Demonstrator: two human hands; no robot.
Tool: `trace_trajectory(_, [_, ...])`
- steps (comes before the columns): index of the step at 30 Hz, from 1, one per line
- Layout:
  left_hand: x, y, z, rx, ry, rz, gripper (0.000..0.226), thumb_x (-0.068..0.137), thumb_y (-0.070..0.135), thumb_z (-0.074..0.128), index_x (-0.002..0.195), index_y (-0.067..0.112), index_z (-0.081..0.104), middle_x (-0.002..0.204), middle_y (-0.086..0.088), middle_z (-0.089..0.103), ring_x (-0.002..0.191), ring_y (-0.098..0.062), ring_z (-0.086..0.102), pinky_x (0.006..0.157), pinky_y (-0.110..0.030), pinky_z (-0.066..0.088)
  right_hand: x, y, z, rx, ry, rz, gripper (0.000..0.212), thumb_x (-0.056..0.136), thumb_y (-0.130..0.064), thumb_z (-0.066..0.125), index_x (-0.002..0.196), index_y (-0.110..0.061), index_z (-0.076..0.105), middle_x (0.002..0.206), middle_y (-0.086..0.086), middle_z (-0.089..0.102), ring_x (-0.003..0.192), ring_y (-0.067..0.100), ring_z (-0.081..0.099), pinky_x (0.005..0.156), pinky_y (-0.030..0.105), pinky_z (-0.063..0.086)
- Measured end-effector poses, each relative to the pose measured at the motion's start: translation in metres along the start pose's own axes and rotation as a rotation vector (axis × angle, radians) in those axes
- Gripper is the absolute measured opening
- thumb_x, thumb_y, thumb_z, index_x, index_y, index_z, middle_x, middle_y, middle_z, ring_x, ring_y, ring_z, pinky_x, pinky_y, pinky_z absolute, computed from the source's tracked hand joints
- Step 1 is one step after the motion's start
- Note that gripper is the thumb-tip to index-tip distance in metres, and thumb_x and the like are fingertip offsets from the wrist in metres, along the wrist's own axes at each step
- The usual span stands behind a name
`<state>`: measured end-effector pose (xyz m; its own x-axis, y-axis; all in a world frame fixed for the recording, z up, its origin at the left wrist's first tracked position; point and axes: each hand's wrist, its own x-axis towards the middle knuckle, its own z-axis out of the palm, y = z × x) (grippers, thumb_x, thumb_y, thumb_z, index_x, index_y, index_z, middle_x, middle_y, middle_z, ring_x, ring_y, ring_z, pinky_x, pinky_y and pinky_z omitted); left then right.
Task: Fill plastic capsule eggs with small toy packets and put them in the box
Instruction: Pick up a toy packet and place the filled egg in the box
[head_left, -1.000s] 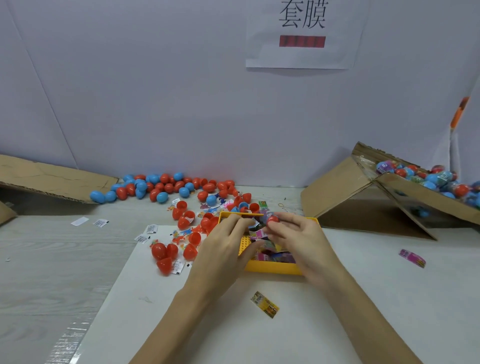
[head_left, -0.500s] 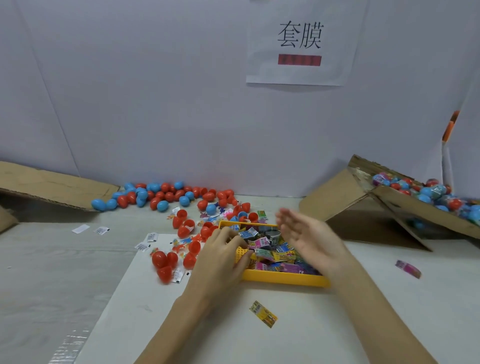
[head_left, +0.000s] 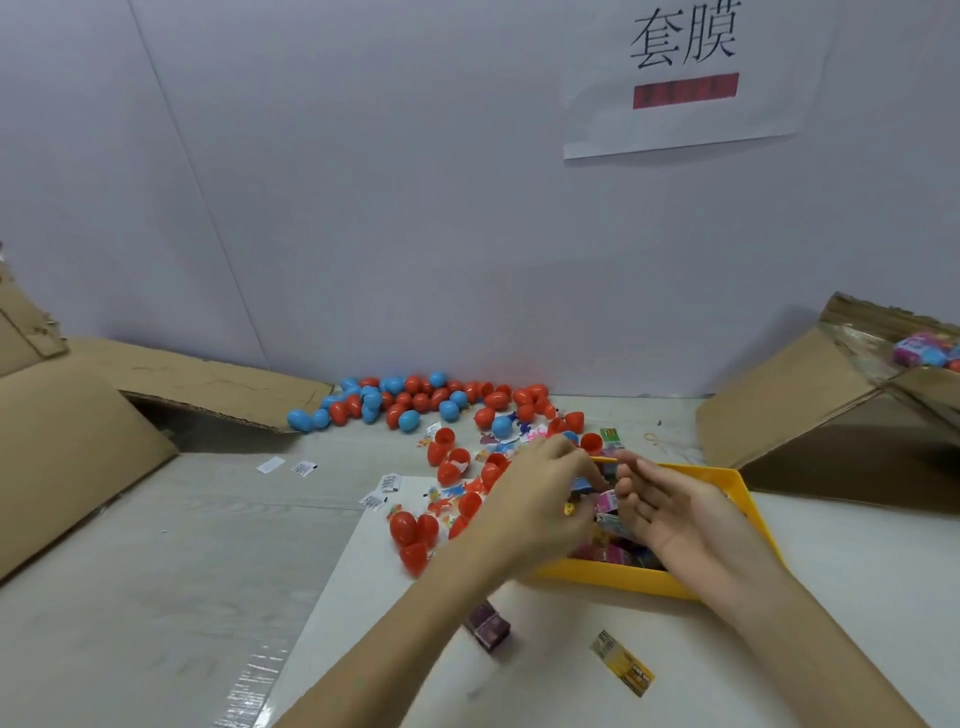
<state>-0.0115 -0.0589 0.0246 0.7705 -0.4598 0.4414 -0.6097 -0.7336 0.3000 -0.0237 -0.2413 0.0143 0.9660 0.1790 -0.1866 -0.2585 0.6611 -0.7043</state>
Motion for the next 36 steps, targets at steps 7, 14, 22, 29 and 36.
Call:
trace_trajectory(7, [0.049, -0.141, -0.028, 0.220, 0.102, -0.511, 0.029, 0.105, 0.029, 0.053, 0.119, 0.007, 0.066, 0.121, -0.011, 0.060, 0.112, -0.026, 0.055, 0.096, -0.039, 0.048, 0.001, 0.001, -0.003, 0.030, -0.005, 0.015, 0.024, 0.094, -0.008, 0.060, 0.109, 0.003, 0.076, 0.085, 0.010, 0.071, 0.071, 0.015, 0.067, 0.059, 0.022, 0.060])
trace_trajectory(14, [0.025, -0.203, -0.025, 0.448, -0.089, -0.606, 0.025, 0.104, 0.025, 0.053, 0.126, 0.016, 0.062, 0.139, -0.007, 0.052, 0.126, -0.028, 0.046, 0.104, -0.042, 0.046, 0.006, 0.003, -0.004, -0.020, 0.000, 0.007, 0.023, 0.090, -0.008, 0.064, 0.103, 0.002, 0.080, 0.086, 0.011, 0.072, 0.069, 0.015, 0.069, 0.058, 0.023, 0.059])
trace_trajectory(22, [0.019, -0.157, -0.033, 0.258, 0.119, -0.566, 0.026, 0.096, -0.002, 0.061, 0.120, 0.006, 0.060, 0.122, -0.012, 0.059, 0.104, -0.022, 0.056, 0.087, -0.028, 0.046, 0.005, 0.003, -0.002, -0.030, 0.009, 0.025, 0.023, 0.096, -0.007, 0.060, 0.096, 0.000, 0.082, 0.083, 0.010, 0.072, 0.070, 0.015, 0.068, 0.059, 0.022, 0.059])
trace_trajectory(29, [-0.002, -0.032, -0.015, -0.337, 0.310, -0.337, 0.030, 0.093, 0.008, 0.069, 0.120, 0.020, 0.067, 0.114, 0.009, 0.067, 0.103, -0.004, 0.063, 0.082, -0.010, 0.052, 0.003, 0.005, -0.001, -0.138, -0.004, -0.044, 0.023, 0.100, -0.007, 0.059, 0.104, -0.003, 0.081, 0.100, 0.013, 0.077, 0.083, 0.018, 0.076, 0.066, 0.024, 0.061])
trace_trajectory(36, [-0.026, 0.014, 0.021, -0.433, 0.271, -0.148, 0.036, 0.095, 0.011, 0.069, 0.129, 0.024, 0.070, 0.119, 0.007, 0.059, 0.116, -0.008, 0.057, 0.096, -0.022, 0.052, -0.004, 0.013, 0.000, -0.525, -0.054, -0.216, 0.024, 0.096, -0.010, 0.070, 0.118, -0.016, 0.076, 0.113, 0.008, 0.078, 0.111, 0.023, 0.073, 0.089, 0.031, 0.061])
